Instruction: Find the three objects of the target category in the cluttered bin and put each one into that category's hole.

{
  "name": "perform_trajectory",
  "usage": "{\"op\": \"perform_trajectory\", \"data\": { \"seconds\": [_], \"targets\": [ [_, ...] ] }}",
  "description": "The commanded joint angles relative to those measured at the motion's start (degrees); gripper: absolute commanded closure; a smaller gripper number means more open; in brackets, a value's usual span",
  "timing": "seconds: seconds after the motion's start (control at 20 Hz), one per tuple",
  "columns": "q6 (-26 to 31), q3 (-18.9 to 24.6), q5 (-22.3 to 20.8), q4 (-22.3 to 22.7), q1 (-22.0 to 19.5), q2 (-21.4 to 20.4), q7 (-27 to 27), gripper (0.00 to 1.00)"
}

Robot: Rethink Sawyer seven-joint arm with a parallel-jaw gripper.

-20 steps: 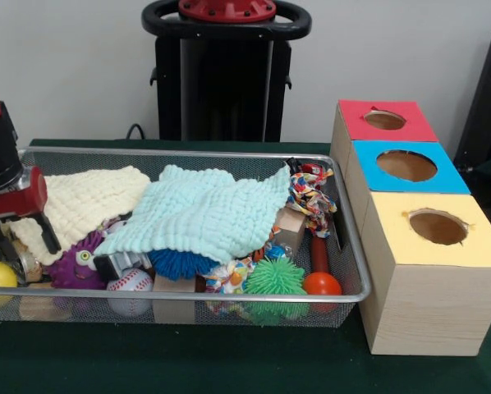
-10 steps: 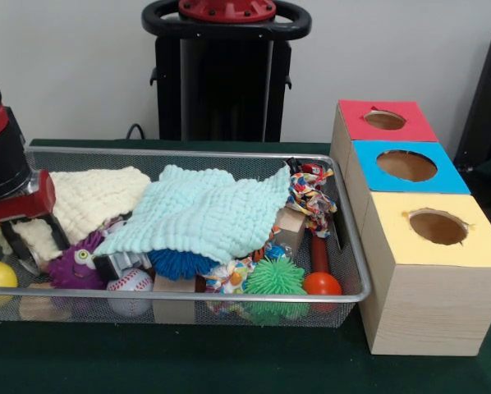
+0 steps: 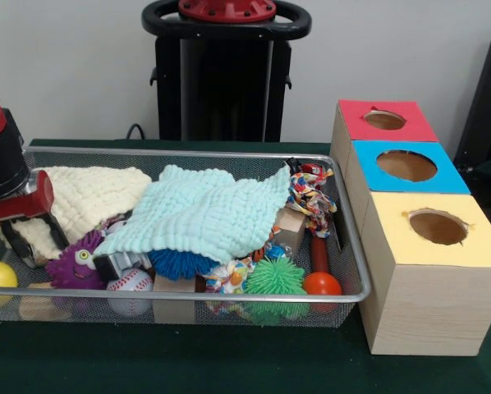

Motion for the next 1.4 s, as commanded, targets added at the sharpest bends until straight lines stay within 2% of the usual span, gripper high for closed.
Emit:
{"op": "perform_trajectory", "data": {
  "seconds": [0.05, 0.55, 0.6, 0.8, 1.4],
  "targets": [
    [2.8, -2.7, -5.2, 1.9, 0.4, 3.1, -13.6, 0.00],
    [1.8, -2.2, -5.4, 0.5, 0.6, 4.0, -14.0, 0.00],
    [1.4, -2.0, -5.3, 0.5, 0.5, 4.1, -14.0, 1.00],
    [0.0, -2.4, -5.3, 1.0, 0.6, 3.8, -11.9, 1.00],
    [-2.0, -2.1, -5.3, 0.6, 1.2, 4.4, -10.3, 1.00]
  ]
}}
